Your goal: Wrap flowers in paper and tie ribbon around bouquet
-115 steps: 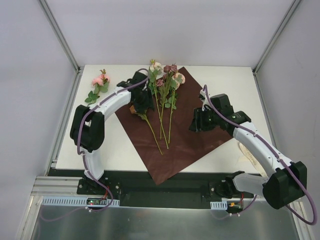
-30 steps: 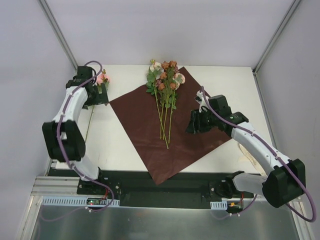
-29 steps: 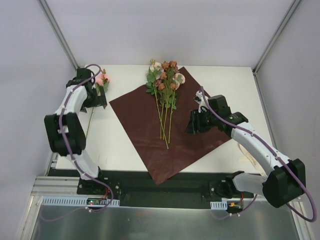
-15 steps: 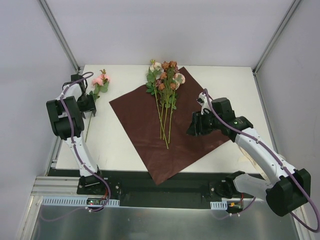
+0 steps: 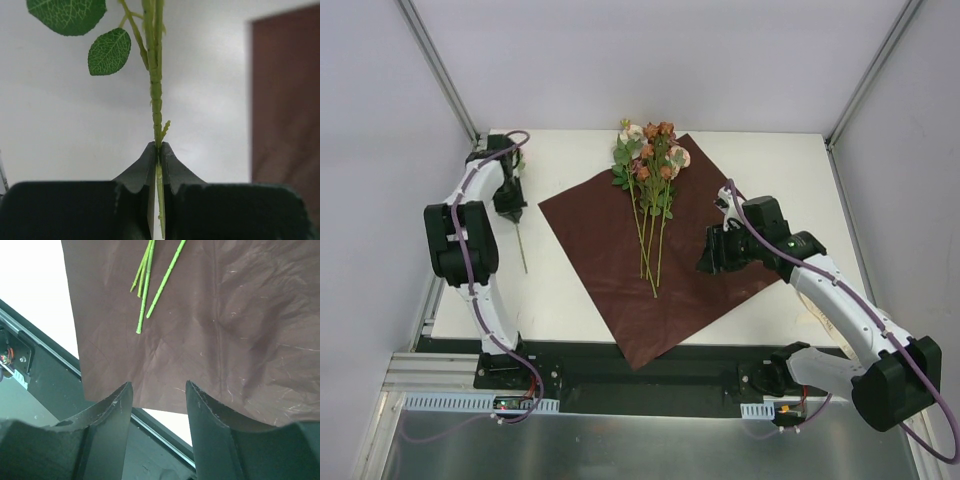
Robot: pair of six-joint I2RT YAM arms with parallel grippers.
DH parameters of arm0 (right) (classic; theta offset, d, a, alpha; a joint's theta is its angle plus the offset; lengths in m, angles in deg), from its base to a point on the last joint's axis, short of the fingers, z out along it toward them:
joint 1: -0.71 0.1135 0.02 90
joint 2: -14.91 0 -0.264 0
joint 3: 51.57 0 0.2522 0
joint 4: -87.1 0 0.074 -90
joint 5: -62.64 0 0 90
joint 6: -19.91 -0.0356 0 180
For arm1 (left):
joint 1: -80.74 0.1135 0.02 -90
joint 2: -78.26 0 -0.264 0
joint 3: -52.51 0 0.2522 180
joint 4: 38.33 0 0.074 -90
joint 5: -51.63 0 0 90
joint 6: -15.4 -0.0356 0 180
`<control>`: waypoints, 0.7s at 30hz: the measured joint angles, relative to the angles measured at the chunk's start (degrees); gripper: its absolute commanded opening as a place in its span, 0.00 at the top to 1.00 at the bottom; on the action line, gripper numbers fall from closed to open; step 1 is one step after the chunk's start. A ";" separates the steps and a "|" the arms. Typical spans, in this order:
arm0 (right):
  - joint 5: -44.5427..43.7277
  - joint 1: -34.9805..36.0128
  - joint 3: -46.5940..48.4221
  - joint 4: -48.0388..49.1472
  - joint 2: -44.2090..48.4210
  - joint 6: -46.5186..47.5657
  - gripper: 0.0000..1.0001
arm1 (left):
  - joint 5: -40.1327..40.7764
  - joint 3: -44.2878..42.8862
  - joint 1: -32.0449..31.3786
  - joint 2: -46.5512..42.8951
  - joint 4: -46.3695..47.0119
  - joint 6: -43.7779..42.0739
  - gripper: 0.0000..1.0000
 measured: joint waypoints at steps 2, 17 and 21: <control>-1.05 -0.02 0.26 -0.66 -0.09 0.17 0.50 | -0.72 -0.22 -4.90 -4.52 -0.76 1.46 1.00; -10.82 -1.81 1.11 -3.32 2.75 -3.52 0.50 | -24.90 -8.74 -33.35 -4.90 9.68 16.87 1.00; -11.78 -1.81 1.11 -4.11 4.59 -3.89 0.50 | -23.78 -9.88 -35.60 1.84 10.38 18.29 1.00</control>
